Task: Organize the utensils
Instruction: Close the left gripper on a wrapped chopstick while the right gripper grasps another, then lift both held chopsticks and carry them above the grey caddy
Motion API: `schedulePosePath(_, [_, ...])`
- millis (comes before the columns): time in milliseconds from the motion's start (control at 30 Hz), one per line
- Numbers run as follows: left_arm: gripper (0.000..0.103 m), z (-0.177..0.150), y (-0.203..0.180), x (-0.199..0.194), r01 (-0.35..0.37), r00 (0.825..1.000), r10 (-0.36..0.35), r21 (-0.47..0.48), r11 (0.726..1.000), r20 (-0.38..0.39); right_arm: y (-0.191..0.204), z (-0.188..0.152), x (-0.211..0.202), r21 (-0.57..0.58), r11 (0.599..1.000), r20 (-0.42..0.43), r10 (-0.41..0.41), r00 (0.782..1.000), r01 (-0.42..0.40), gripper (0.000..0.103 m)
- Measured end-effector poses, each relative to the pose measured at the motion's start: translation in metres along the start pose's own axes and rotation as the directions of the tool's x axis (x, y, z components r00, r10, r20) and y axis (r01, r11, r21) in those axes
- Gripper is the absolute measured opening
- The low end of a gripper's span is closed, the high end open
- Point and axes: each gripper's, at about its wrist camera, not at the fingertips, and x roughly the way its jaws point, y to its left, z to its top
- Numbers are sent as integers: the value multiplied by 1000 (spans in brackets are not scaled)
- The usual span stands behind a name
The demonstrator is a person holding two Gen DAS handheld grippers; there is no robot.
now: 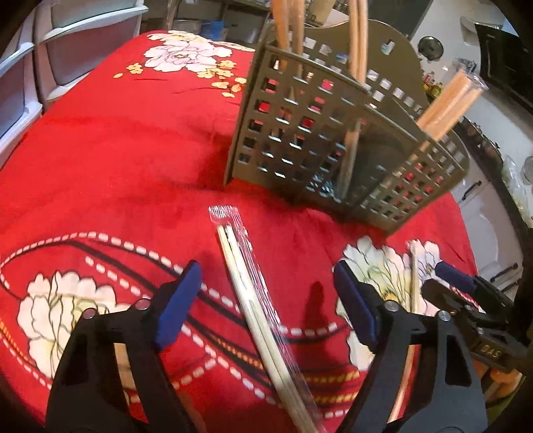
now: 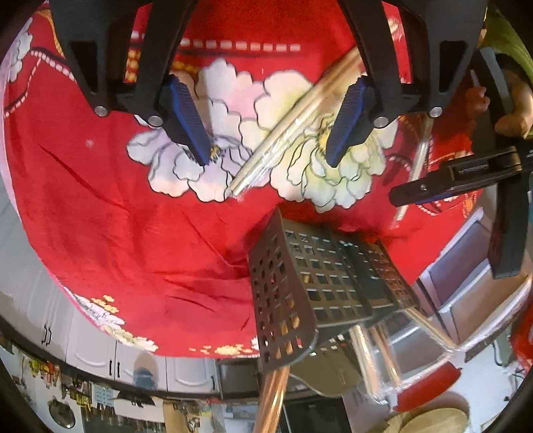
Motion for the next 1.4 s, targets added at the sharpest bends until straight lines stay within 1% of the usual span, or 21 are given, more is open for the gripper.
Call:
schedulePosePath(33, [68, 2, 1, 1, -1, 1000, 1, -4, 1000, -2, -1, 2, 5, 11, 1000, -14, 0, 1000, 0, 59])
schedulePosePath(100, [64, 8, 4, 5, -9, 1000, 9, -14, 1000, -7, -5, 6, 18, 44, 999, -54, -7, 999, 9, 54])
schedulePosePath(167, [61, 12, 5, 7, -17, 1000, 17, -21, 1000, -11, -6, 10, 22, 58, 998, -51, -15, 999, 18, 50])
schedulePosePath(200, [59, 14, 6, 9, -20, 1000, 20, -23, 1000, -14, -7, 12, 23, 63, 998, -52, -17, 999, 20, 45])
schedulePosePath(233, [57, 16, 7, 10, -24, 1000, 24, -23, 999, -16, -9, 14, 25, 72, 997, -53, -21, 998, 25, 36])
schedulePosePath(267, [55, 18, 7, 12, -35, 999, 34, -23, 999, -18, -10, 15, 27, 77, 997, -55, -22, 998, 26, 32])
schedulePosePath(333, [47, 22, 7, 15, -50, 999, 50, -24, 998, -21, -11, 18, 29, 76, 997, -57, -20, 998, 25, 23])
schedulePosePath(367, [45, 24, 8, 17, -59, 998, 59, -22, 998, -22, -11, 19, 29, 75, 997, -58, -17, 998, 21, 21])
schedulePosePath(433, [30, 27, 7, 20, -87, 996, 87, -9, 996, -21, -13, 21, 29, 79, 997, -54, 3, 999, 2, 16])
schedulePosePath(467, [26, 28, 7, 21, -96, 995, 96, -2, 995, -19, -14, 22, 29, 81, 997, -54, 14, 998, -10, 15])
schedulePosePath(500, [16, 29, 9, 21, -101, 995, 101, -1, 995, -15, -14, 23, 29, 81, 996, -53, 27, 998, -22, 13])
schedulePosePath(567, [13, 28, 12, 21, -93, 996, 92, -14, 996, -16, -11, 24, 27, 73, 996, -50, 48, 998, -44, 11])
schedulePosePath(633, [6, 30, 15, 21, -95, 995, 95, -14, 995, -13, -6, 25, 26, 57, 996, -43, 71, 997, -68, 9])
schedulePosePath(667, [6, 31, 17, 20, -95, 995, 95, -13, 995, -11, -3, 25, 24, 43, 996, -40, 83, 996, -81, 9])
schedulePosePath(733, [4, 33, 23, 17, -70, 998, 69, -30, 997, -7, 5, 25, 20, 19, 994, -30, 105, 994, -105, 8])
schedulePosePath(867, [2, 31, 25, 3, -54, 998, 55, -37, 998, 24, 22, 29, 4, -50, 987, 19, 156, 988, -155, 7])
schedulePosePath(1033, [2, 34, 23, -23, -33, 996, 35, -24, 999, 77, 42, 39, -18, -128, 979, 98, 174, 980, -161, 6])
schedulePosePath(1100, [2, 36, 24, -36, -21, 995, 23, -22, 1000, 99, 51, 44, -25, -157, 976, 122, 168, 978, -148, 6])
schedulePosePath(1267, [2, 41, 22, -64, -10, 989, 10, -3, 1000, 149, 67, 56, -38, -185, 971, 153, 182, 971, -153, 6])
schedulePosePath(1400, [1, 48, 13, -90, 11, 979, -16, 28, 1000, 204, 74, 61, -50, -201, 967, 182, 191, 965, -153, 6])
